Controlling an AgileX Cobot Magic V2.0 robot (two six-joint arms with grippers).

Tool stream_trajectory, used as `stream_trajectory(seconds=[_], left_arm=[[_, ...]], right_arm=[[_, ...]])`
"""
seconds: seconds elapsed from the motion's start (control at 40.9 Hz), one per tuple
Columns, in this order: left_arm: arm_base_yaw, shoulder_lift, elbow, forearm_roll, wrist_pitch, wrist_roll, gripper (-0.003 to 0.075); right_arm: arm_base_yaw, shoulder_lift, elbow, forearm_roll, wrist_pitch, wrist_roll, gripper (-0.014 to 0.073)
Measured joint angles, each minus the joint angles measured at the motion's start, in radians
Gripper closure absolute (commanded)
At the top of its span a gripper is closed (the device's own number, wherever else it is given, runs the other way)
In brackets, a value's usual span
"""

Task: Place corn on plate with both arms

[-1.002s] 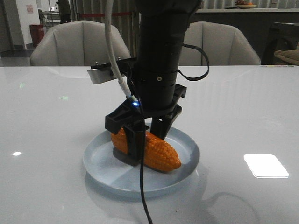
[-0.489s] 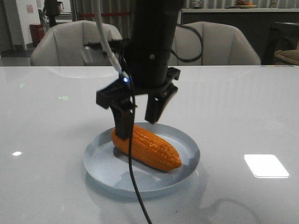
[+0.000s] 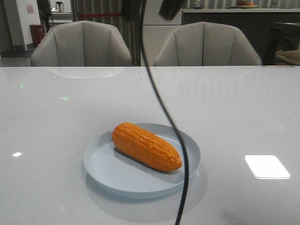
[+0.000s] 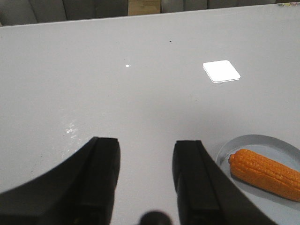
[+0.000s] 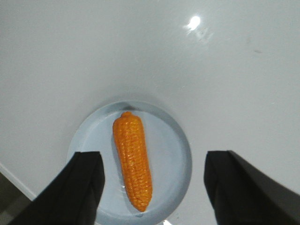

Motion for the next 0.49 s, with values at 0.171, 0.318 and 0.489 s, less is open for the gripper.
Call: stream_trajectory(seconds=[0.171,0.318,0.489], left_arm=[[0.000,0.000,0.000,0.000,0.000,0.000,0.0363],[0.000,0.000,0.000,0.025,0.000,0.000,0.0363],[0.000,0.000,0.000,0.051,0.000,0.000,0.0363]], right_arm=[[-0.118,-0.183,0.045,-0.029,0.000,0.018,0.0033],[-0.212,-0.354,0.191,-0.062,-0.024,0.020,0.0033],[-0.333,-0.571,0.483,-0.070,-0.142,0.022,0.0033]])
